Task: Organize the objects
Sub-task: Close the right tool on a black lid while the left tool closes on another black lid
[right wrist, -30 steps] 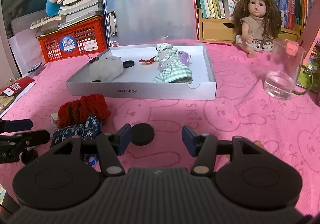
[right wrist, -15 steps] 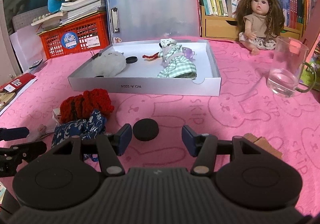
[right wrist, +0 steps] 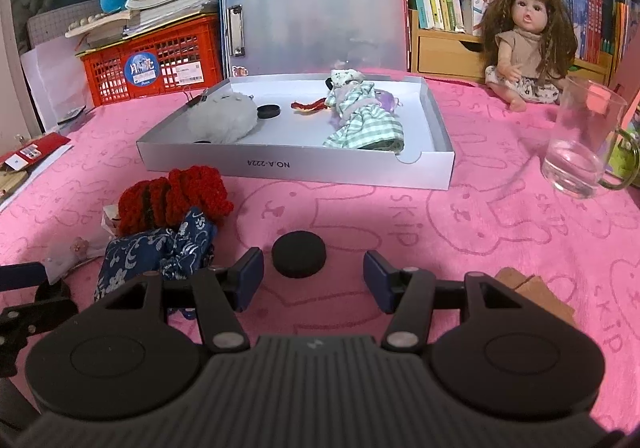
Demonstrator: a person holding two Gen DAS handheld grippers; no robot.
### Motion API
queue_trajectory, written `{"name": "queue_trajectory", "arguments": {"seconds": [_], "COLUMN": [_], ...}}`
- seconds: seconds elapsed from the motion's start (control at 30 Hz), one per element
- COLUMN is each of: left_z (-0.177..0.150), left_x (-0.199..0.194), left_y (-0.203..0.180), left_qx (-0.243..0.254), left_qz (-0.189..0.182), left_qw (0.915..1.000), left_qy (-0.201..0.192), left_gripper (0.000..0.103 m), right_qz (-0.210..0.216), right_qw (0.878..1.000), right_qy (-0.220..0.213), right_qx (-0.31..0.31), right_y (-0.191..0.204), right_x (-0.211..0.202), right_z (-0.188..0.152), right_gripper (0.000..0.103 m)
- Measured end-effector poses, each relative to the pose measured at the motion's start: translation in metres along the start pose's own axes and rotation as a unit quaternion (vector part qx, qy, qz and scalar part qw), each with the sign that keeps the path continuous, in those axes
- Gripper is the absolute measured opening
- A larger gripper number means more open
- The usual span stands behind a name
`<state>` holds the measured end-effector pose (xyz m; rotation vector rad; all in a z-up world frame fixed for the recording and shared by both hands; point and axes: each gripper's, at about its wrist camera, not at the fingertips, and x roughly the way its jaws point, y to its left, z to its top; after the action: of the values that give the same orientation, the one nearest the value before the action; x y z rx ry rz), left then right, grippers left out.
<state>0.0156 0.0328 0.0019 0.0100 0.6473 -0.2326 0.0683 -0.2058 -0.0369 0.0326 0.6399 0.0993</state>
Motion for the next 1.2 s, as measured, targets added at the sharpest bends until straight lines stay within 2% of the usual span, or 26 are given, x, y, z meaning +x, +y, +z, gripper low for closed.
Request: {"name": "queue_trajectory", "arguments": {"seconds": [0.07, 0.17, 0.23, 0.37, 0.4, 0.8, 1.2], "left_z": [-0.002, -0.003, -0.002, -0.002, -0.002, 0.006, 0.039], "left_x": [-0.002, -0.003, -0.003, -0.004, -0.004, -0.015, -0.012], "left_y": [-0.001, -0.001, -0.001, -0.001, -0.001, -0.019, -0.026], "left_qx": [0.003, 0.004, 0.003, -0.002, -0.003, 0.015, 0.012], "left_qz": [0.002, 0.007, 0.006, 0.003, 0.002, -0.032, -0.048], "left_qw": [1.0, 1.0, 1.0, 1.0, 1.0, 0.9992, 0.9979], "left_qy": [-0.001, -0.004, -0.004, -0.004, -0.004, -0.019, -0.041], "left_gripper": [0.047, 0.037, 0.032, 0.031, 0.031, 0.031, 0.031], "right_qz": [-0.002, -0.005, -0.003, -0.006, -0.005, 0.001, 0.007], "right_qw": [1.0, 1.0, 1.0, 1.0, 1.0, 0.999, 0.999], "right_qy": [0.0, -0.001, 0.0, -0.002, -0.004, -0.024, -0.042], "right_qx": [-0.009, -0.019, -0.02, -0.028, -0.029, -0.03, -0.012], "right_y": [0.003, 0.007, 0.008, 0.011, 0.012, 0.014, 0.013], "right_x": [0.001, 0.002, 0.004, 0.005, 0.004, -0.013, -0.023], "right_z": [0.0, 0.0, 0.001, 0.0, 0.0, 0.005, 0.02], "right_gripper": [0.069, 0.062, 0.052, 0.035, 0.034, 0.034, 0.034]}}
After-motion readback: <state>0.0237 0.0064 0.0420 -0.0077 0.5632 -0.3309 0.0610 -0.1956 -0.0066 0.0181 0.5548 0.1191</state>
